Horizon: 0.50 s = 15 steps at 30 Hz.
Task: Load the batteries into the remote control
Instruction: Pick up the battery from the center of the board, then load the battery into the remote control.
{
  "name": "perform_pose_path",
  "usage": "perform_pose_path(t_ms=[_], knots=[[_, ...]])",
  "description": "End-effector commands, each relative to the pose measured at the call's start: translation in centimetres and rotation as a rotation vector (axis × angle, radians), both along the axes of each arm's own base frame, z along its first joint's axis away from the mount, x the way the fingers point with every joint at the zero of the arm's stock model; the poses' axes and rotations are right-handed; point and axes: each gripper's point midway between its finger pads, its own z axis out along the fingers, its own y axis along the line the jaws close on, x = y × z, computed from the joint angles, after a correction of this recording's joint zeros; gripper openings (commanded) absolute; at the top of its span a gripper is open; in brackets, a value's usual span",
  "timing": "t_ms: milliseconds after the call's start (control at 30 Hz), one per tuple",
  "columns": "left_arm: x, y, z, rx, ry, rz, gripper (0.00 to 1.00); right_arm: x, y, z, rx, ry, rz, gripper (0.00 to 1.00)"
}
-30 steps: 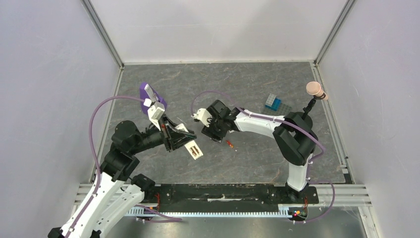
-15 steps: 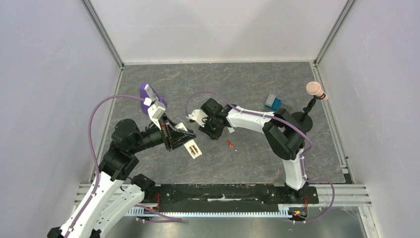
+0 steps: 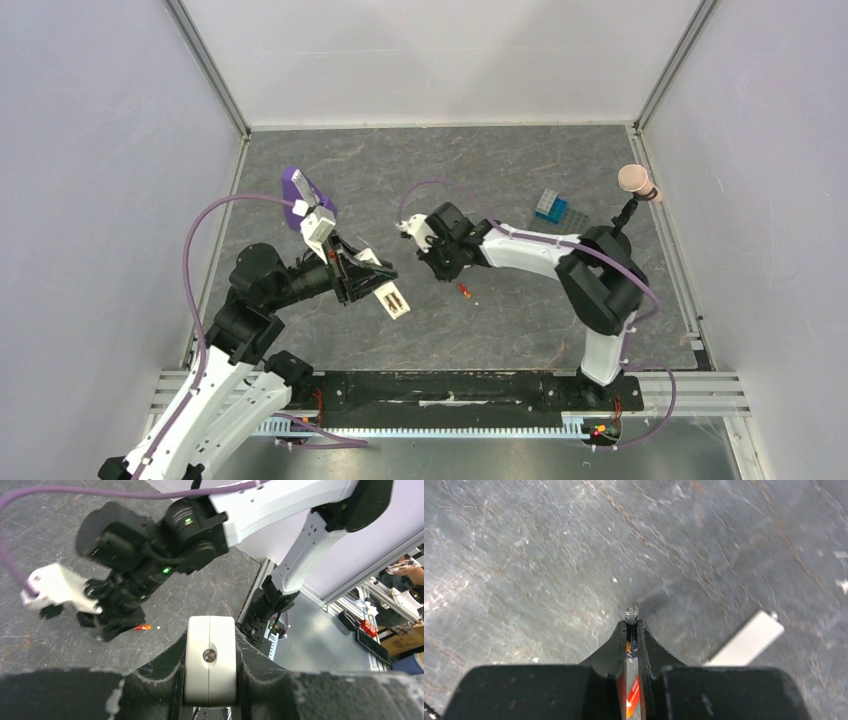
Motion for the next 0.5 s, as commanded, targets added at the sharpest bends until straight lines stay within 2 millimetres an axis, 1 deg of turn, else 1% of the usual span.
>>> perform_pose_path(t_ms=[0,33,100,133,167,267,333,467], knots=[[0.6,-0.2,1.1,-0.074,-0.045,0.019,0.02,2.0,0.6,7.1,0.253,-0.123,-0.176,0.07],[0.9,-0.3,0.9,-0.083,-0.031,0.023,0.02,2.1,0.4,8.2,0.287,-0.136,-0.198,0.07],[1.6,-0.4,0.6,-0.100,0.001,0.049,0.02,2.0,-0.2,10.9,0.363,-0.168,-0.258,0.07],[2.0,-0.5,0.8,-0.124,0.006,0.062,0.02,2.0,-0.5,12.5,0.405,-0.193,-0.282,0.07],[2.4,-0.6,0.9,-0.145,0.011,0.073,0.02,1.7,-0.7,14.2,0.451,-0.213,-0.292,0.07],[4.3,-0.7,1.0,-0.222,0.062,0.142,0.02,0.9,-1.4,18.2,0.562,-0.277,-0.321,0.08],[5.4,-0.9,1.0,-0.249,0.084,0.172,0.02,-0.2,-1.5,21.1,0.637,-0.306,-0.299,0.07],[8.0,-1.1,0.7,-0.272,0.127,0.251,0.02,-2.4,-1.7,25.9,0.786,-0.365,-0.254,0.08]])
